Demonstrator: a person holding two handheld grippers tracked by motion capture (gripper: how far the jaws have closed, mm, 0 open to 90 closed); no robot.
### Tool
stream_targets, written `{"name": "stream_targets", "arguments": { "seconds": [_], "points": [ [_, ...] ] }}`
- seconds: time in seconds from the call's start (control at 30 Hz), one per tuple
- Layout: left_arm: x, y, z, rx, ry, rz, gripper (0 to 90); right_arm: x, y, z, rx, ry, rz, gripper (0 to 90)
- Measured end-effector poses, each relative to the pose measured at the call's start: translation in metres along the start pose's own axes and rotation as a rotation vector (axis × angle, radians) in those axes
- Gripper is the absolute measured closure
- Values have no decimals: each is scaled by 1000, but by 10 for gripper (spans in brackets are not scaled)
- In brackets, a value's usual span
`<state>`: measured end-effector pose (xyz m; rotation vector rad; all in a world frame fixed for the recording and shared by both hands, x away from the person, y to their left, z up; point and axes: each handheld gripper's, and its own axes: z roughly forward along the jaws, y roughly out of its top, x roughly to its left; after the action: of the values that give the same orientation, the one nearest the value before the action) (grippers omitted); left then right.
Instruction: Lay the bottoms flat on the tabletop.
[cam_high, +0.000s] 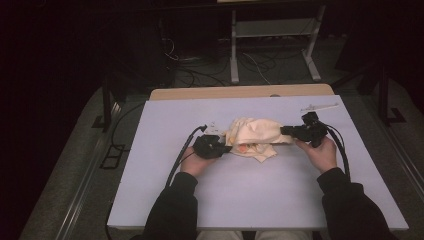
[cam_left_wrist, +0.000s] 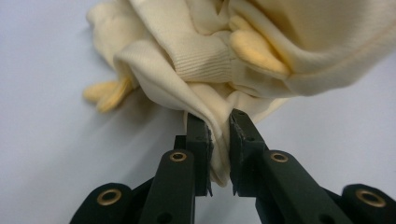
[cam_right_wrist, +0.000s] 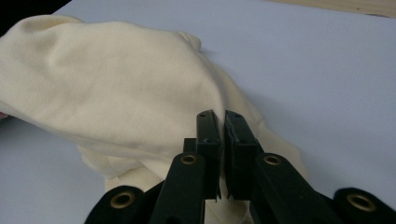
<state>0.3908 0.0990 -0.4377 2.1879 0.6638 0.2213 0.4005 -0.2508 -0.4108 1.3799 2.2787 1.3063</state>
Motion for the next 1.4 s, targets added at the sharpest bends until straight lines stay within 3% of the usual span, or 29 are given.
{"name": "stream_targets", "arguments": {
  "seconds": [0.3,0.5,0.9,1.13,1.23,1.4],
  "points": [
    [-8,14,-20,-50,33,56,791,-8,-2,-10,-29,-7,31,845],
    [0,16,-34,-83,52,33,793,-10,-1,-13,-41,-3,35,846],
    [13,18,-72,-199,122,-11,798,-10,3,-27,-80,2,47,863],
    [20,10,-71,-199,109,-56,799,-14,-4,-20,-18,-33,41,866],
    [23,4,-70,-195,100,-77,799,-13,-9,-19,13,-20,68,866],
    [24,-3,-69,-191,84,-109,799,-7,-13,-17,68,22,66,866]
  ]
}}
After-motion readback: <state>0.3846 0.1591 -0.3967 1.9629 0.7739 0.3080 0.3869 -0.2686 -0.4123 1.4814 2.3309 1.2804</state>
